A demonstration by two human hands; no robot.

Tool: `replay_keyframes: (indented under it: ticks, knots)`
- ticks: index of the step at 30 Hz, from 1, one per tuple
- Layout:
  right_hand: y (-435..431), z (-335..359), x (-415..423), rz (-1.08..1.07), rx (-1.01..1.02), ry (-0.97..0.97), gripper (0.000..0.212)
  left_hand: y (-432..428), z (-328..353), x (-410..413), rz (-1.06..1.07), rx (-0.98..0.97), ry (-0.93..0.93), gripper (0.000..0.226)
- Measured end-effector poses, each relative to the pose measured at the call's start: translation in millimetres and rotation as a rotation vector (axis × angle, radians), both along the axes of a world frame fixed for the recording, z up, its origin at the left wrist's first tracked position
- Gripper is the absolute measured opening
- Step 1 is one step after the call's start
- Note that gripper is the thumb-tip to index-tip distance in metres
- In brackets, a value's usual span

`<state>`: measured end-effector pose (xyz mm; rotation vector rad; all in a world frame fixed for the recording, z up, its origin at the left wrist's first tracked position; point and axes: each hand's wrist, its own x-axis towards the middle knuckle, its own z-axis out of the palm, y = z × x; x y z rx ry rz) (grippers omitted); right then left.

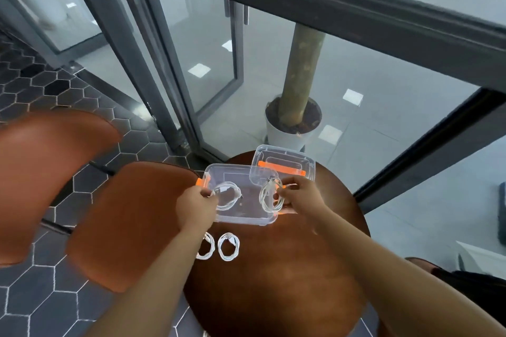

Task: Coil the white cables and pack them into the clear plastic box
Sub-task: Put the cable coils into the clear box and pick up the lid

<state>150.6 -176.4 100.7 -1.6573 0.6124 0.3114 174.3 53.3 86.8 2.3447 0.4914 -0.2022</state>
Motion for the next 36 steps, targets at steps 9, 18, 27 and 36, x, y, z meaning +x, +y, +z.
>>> replay_keyframes:
  ticks: [9, 18, 27, 36]
  knots:
    - [19, -41, 53, 0.04, -0.226, 0.098, 0.022, 0, -36, 58, -0.309, 0.205, -0.022, 0.008]
    - [42, -67, 100, 0.432, -0.722, 0.075, 0.029, -20, -68, 88, -0.808, 0.545, 0.143, 0.023]
    - [57, -83, 108, 0.822, -1.01, 0.079, 0.023, -28, -99, 100, -0.891, 0.634, 0.199, 0.031]
    - [68, -115, 116, 0.884, -0.983, 0.203, 0.024, -31, -118, 106, -0.836, 0.654, 0.174, 0.024]
